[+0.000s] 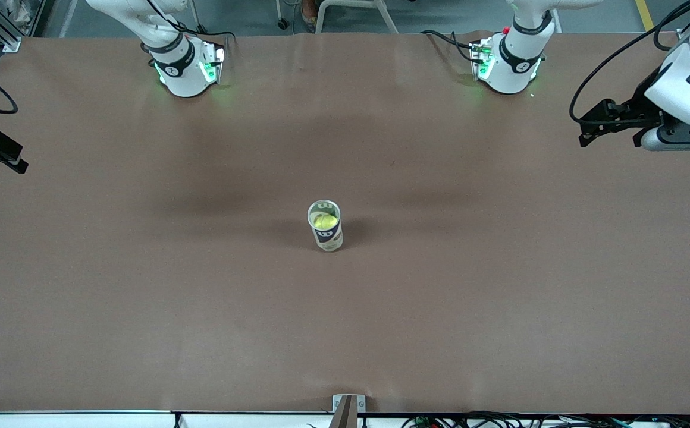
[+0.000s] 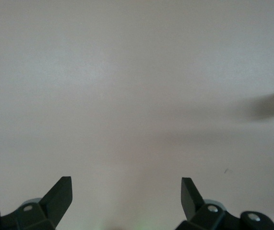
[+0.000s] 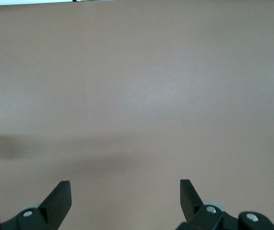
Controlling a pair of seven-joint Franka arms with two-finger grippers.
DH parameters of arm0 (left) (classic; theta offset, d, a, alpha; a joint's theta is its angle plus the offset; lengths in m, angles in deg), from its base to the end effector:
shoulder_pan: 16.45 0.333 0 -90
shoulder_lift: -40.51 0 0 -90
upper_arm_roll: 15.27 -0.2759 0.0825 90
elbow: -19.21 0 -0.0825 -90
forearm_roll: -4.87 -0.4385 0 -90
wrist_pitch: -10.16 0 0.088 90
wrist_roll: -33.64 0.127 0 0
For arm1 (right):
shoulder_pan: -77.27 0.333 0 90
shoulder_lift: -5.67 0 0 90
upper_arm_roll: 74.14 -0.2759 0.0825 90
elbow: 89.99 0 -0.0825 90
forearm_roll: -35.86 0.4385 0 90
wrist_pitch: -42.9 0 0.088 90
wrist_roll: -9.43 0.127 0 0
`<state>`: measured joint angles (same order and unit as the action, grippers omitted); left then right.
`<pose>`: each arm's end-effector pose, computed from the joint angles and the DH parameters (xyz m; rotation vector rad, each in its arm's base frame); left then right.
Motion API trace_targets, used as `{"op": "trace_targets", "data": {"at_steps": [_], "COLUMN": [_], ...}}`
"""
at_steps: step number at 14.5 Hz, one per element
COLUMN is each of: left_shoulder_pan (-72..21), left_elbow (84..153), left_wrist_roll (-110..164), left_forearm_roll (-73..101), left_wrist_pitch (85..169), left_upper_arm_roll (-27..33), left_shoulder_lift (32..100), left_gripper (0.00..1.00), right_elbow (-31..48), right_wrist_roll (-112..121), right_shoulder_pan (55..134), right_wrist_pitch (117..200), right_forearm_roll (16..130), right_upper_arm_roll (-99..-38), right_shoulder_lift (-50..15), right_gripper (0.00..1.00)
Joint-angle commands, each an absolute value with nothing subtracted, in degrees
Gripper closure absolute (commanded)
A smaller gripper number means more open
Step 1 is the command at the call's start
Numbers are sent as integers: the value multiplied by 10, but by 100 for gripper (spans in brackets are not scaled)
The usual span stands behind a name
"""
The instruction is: Insert tennis ball vertically with right arm
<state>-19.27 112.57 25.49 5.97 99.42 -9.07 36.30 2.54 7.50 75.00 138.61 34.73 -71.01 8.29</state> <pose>0.5797 -0.0963 0.5761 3.1301 -0.0237 -0.0003 0.6056 -0.0602 0.5781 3.1127 -0.0929 0.1556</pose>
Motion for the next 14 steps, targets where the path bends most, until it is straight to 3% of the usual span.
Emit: {"op": "trace_targets", "data": {"at_steps": [1,14], "left_shoulder_pan": [-193,-179], "left_elbow": [1120,1104], "left_wrist_roll": [225,262], "left_forearm_roll": [68,62], "left_wrist_pitch": [991,978], "left_upper_arm_roll": [-83,-93], "left_shoulder_lift": [363,364], "left_gripper": [0,0], "right_elbow": [32,31], "right_wrist_roll": [79,79], "right_shoulder_pan": [752,754], "right_wrist_pitch": [1388,1389], "right_forearm_roll": [344,344], "right_upper_arm_roll": [-715,-715], "right_shoulder_lift": [91,87], "right_gripper": [0,0]}}
